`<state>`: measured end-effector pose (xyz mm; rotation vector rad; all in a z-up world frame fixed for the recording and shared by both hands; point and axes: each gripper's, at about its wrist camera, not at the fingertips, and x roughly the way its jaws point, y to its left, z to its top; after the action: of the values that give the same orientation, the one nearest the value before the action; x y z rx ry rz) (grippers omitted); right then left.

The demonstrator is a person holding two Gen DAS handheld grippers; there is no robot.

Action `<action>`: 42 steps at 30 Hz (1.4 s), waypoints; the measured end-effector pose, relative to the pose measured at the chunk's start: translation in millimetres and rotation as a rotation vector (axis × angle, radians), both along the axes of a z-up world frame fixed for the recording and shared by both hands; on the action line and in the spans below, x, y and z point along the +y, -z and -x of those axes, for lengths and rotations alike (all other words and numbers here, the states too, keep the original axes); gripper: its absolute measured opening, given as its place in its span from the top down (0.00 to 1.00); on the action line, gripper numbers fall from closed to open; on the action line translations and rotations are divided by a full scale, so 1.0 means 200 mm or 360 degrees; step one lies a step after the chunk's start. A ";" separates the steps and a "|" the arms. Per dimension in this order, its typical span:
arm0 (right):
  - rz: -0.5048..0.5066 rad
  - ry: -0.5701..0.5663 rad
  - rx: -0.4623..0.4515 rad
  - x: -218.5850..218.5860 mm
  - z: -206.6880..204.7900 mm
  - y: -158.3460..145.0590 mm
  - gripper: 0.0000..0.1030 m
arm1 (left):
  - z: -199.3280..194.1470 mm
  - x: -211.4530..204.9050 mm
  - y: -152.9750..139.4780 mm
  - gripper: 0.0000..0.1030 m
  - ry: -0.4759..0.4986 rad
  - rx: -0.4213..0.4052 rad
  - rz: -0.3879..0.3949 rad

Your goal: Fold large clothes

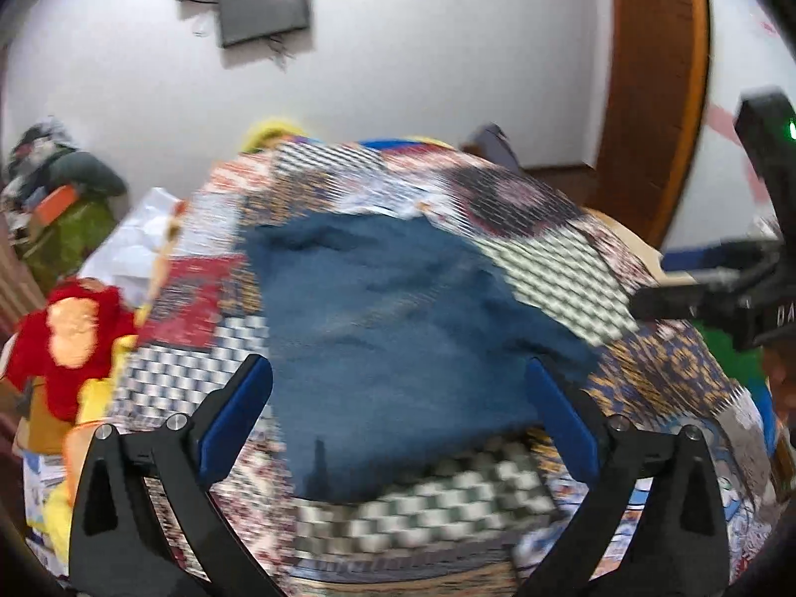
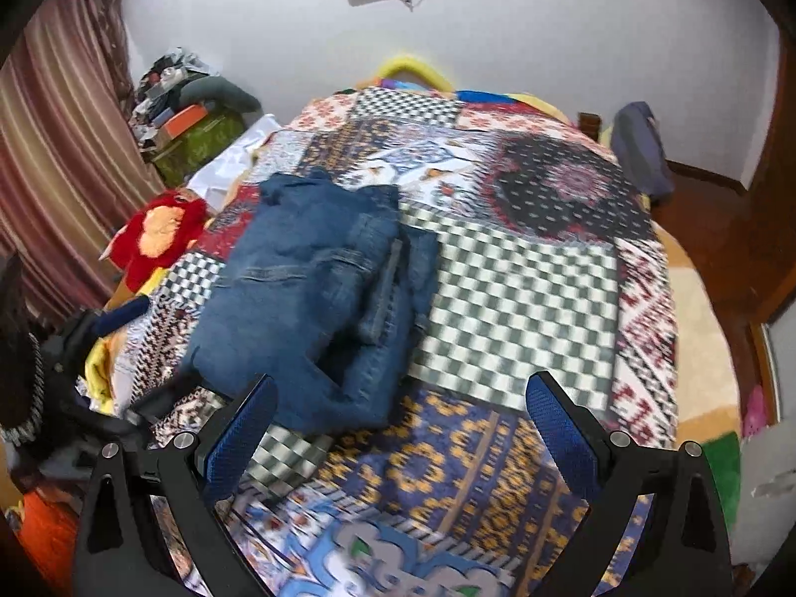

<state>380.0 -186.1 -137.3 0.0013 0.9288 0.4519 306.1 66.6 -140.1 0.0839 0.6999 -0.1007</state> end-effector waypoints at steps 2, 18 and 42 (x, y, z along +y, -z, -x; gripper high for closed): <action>-0.0025 -0.0037 0.0016 0.07 -0.03 0.01 0.03 | -0.02 0.09 0.00 0.01 -0.0071 -0.0001 -0.0034; 0.0275 -0.0237 0.0222 0.45 -0.33 0.49 0.03 | -0.21 0.41 0.49 0.00 -0.0208 0.0410 0.0234; 0.0040 0.0018 0.0079 -0.01 -0.30 0.11 0.03 | -0.19 0.52 0.19 0.00 -0.0223 0.0240 0.0032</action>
<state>440.2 -188.2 -158.5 -0.0049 0.9827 0.4311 344.1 171.2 -178.2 0.0079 0.8533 0.0209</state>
